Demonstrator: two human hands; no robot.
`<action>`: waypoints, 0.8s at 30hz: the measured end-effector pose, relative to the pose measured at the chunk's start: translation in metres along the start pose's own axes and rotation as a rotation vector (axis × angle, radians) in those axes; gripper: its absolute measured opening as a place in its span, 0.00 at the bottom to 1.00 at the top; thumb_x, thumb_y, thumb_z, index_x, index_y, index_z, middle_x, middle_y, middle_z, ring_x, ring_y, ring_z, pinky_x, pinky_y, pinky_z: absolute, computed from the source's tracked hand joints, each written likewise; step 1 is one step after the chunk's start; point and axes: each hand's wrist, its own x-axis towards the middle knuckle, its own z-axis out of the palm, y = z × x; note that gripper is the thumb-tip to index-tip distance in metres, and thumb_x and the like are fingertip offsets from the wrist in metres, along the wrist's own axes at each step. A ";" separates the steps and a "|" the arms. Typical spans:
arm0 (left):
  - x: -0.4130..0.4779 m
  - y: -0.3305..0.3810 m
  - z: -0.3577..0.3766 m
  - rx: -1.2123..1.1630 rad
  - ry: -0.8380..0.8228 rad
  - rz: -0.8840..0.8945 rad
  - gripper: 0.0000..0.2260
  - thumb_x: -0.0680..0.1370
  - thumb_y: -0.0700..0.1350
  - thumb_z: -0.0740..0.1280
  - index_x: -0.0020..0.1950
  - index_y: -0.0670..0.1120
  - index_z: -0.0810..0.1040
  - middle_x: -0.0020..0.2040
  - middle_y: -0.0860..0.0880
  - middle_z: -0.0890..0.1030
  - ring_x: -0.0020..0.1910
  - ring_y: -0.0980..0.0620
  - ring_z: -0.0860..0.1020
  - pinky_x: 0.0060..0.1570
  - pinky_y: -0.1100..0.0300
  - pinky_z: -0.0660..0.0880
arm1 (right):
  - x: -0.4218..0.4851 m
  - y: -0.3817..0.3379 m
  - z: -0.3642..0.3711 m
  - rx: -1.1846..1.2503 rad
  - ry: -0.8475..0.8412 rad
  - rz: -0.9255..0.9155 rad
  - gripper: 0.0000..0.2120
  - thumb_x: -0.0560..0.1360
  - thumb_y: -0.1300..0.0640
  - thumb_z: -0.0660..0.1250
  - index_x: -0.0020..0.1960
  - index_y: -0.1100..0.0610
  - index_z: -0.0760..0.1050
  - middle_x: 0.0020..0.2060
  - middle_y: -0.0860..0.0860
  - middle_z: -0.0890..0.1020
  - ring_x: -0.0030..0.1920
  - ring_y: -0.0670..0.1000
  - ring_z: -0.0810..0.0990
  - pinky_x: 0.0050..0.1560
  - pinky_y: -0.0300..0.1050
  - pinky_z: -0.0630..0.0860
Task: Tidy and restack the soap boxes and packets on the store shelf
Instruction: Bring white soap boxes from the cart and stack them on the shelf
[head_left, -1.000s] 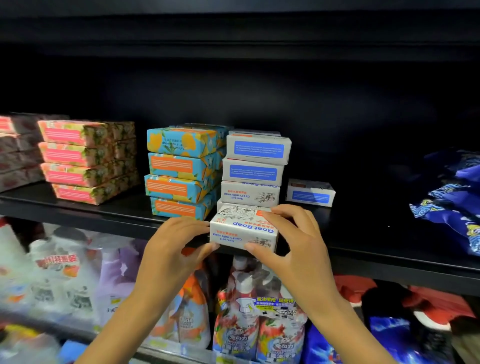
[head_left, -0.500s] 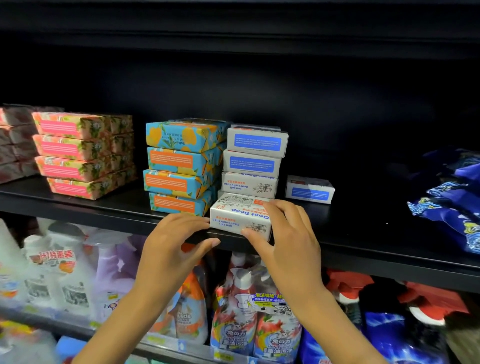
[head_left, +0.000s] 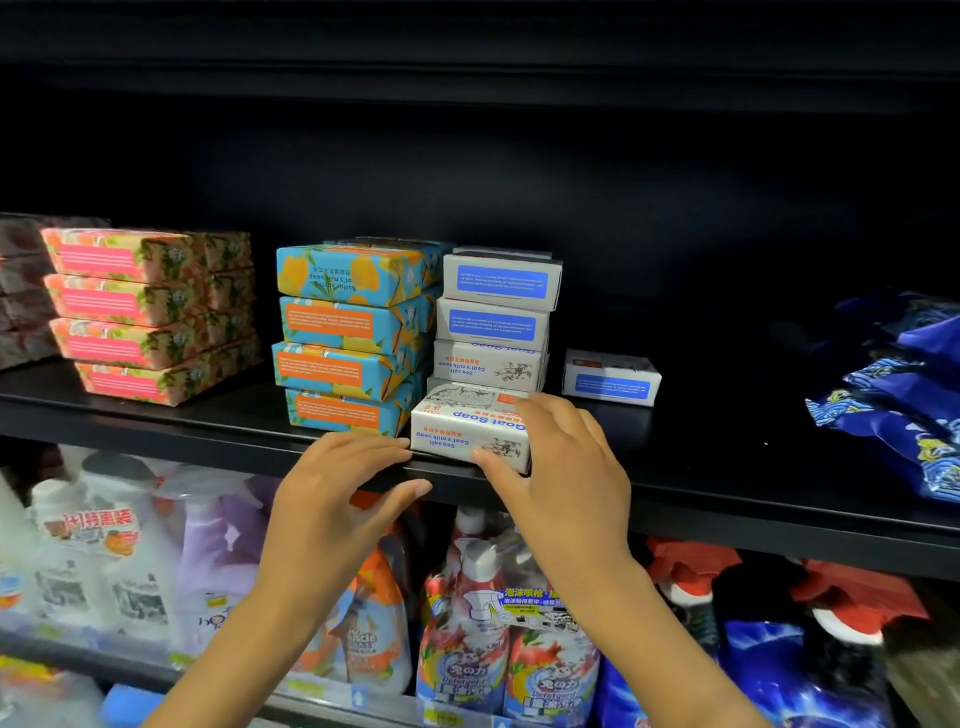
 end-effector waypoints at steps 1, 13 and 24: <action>0.000 0.000 0.000 -0.002 0.004 0.001 0.15 0.66 0.50 0.74 0.49 0.43 0.84 0.47 0.51 0.84 0.49 0.52 0.79 0.52 0.60 0.73 | 0.001 0.000 0.000 0.000 -0.002 0.000 0.28 0.74 0.39 0.63 0.70 0.48 0.64 0.67 0.44 0.68 0.65 0.45 0.64 0.57 0.42 0.70; 0.003 0.034 0.019 0.020 0.121 0.272 0.12 0.72 0.50 0.69 0.43 0.40 0.83 0.41 0.49 0.82 0.42 0.50 0.77 0.43 0.57 0.73 | 0.025 0.060 -0.043 0.278 0.117 0.033 0.24 0.70 0.39 0.64 0.59 0.54 0.77 0.55 0.47 0.79 0.56 0.47 0.76 0.58 0.41 0.71; 0.012 0.075 0.071 -0.060 0.130 0.389 0.10 0.73 0.49 0.70 0.43 0.43 0.84 0.42 0.52 0.84 0.39 0.51 0.74 0.40 0.61 0.72 | 0.062 0.119 -0.040 -0.180 -0.365 0.017 0.29 0.78 0.47 0.61 0.74 0.54 0.58 0.73 0.49 0.62 0.72 0.49 0.59 0.69 0.40 0.56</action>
